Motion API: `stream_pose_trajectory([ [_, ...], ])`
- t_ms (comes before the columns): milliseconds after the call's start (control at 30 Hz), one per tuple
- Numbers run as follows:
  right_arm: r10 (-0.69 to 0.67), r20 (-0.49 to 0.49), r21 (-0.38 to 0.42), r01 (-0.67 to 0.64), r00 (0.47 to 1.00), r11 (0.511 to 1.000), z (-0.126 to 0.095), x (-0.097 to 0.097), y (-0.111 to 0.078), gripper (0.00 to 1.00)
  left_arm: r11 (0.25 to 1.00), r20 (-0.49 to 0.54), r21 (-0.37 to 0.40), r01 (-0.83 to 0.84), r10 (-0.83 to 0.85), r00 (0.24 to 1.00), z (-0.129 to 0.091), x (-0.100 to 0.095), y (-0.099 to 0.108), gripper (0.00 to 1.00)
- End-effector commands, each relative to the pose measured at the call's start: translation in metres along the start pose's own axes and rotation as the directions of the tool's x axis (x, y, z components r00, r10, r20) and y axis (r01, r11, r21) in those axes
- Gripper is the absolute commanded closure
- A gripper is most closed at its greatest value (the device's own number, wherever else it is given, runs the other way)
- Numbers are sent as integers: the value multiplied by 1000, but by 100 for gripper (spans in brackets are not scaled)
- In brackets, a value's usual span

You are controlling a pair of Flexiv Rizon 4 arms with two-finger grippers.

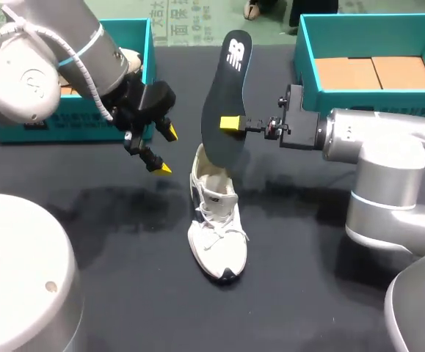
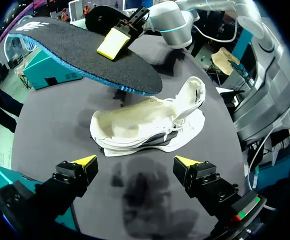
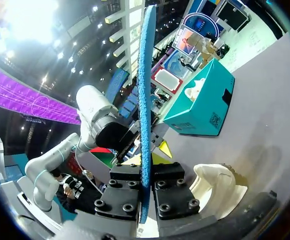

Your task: Take the shoe out of the shoebox, open the shoe tongue, remove and reinsert the insole, then place the shoe into the shoebox

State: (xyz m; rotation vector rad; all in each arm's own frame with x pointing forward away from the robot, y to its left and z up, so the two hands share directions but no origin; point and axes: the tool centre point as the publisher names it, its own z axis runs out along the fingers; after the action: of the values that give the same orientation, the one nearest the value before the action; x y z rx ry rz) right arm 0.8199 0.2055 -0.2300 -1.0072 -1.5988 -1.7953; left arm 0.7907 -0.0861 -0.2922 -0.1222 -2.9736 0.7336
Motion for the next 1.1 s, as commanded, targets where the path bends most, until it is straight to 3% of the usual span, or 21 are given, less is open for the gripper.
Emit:
stream_pose_trajectory([
  [33,4,0,2,-4,1000,1000,7,-8,-1,100,998,-35,17,-59,59,998,9,-1,2,0],
  [367,4,0,2,-4,1000,1000,7,-8,-1,100,998,-35,17,-59,59,998,9,-1,2,0],
  [433,4,0,2,-4,1000,1000,7,-8,-1,100,992,-38,74,-100,103,994,20,-2,2,0],
  [467,-2,-39,-9,1,999,1000,9,-11,-1,100,995,-11,58,-86,87,996,26,-3,5,0],
  [533,-32,-7,-10,32,999,999,12,-15,-2,100,992,-3,79,-101,102,995,33,-2,8,0],
  [633,-62,-33,-8,62,998,998,15,-17,-1,100,990,16,97,-105,104,994,41,-3,13,0],
  [1100,-80,-60,-10,79,995,997,32,-30,0,100,992,23,75,-97,96,995,58,-5,14,0],
])
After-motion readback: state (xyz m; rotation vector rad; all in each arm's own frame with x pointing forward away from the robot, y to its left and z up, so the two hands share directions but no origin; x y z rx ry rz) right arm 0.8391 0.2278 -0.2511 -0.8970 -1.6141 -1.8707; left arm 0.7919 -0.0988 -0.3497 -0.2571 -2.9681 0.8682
